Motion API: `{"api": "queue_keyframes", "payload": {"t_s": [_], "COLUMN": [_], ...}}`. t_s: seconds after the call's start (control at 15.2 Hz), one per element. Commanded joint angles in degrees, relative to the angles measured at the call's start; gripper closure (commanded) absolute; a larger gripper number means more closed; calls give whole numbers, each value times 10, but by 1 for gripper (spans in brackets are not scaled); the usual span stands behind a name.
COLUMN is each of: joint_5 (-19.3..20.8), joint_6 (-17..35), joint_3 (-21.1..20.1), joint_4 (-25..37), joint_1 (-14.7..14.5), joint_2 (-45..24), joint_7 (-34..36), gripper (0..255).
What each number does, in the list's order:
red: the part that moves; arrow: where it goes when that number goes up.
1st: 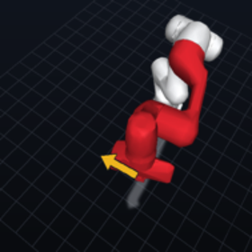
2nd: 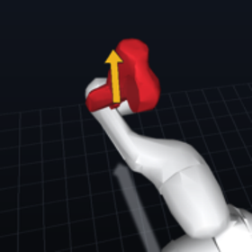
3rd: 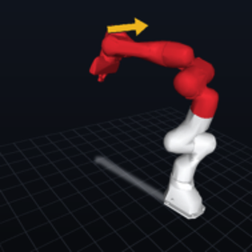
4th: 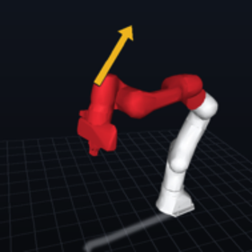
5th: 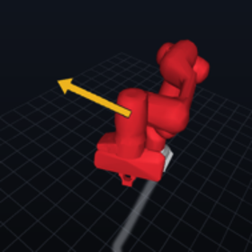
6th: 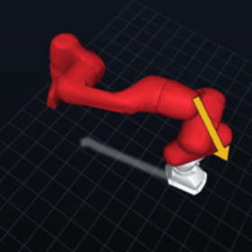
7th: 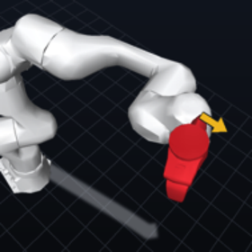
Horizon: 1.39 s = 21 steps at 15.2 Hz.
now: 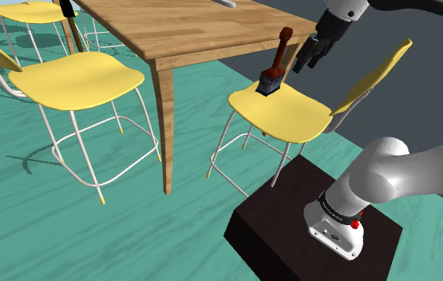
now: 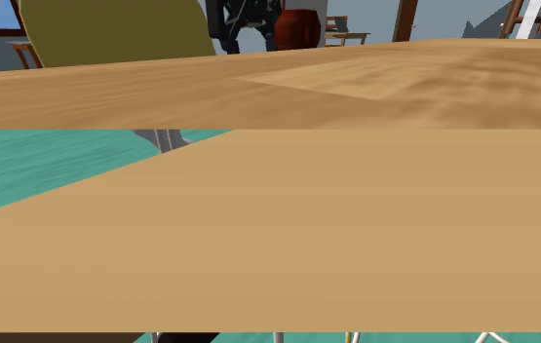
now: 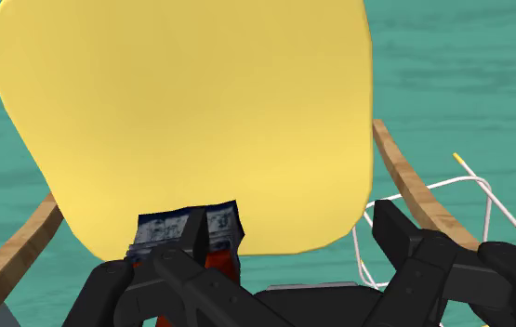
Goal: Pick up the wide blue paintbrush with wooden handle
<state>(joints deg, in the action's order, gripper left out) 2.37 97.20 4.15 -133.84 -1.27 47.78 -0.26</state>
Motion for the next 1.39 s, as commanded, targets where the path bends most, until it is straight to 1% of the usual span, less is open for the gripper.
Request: {"api": "queue_keyframes", "payload": {"t_s": [0.0,0.33,0.59,0.79,0.99,1.32], "joint_5": [0,6,5,-1,-13,-9], "joint_6": [0,-50,-103,-152,-211,-166], "joint_3": [0,26,48,66,86,83], "joint_4": [0,147,280,394,525,458], "joint_1": [0,8,12,16,25,25], "joint_2": [0,-135,-244,-332,-428,-405], "joint_7": [0,-12,-25,-37,-53,-49], "gripper": [0,0,0,0,0,0]}}
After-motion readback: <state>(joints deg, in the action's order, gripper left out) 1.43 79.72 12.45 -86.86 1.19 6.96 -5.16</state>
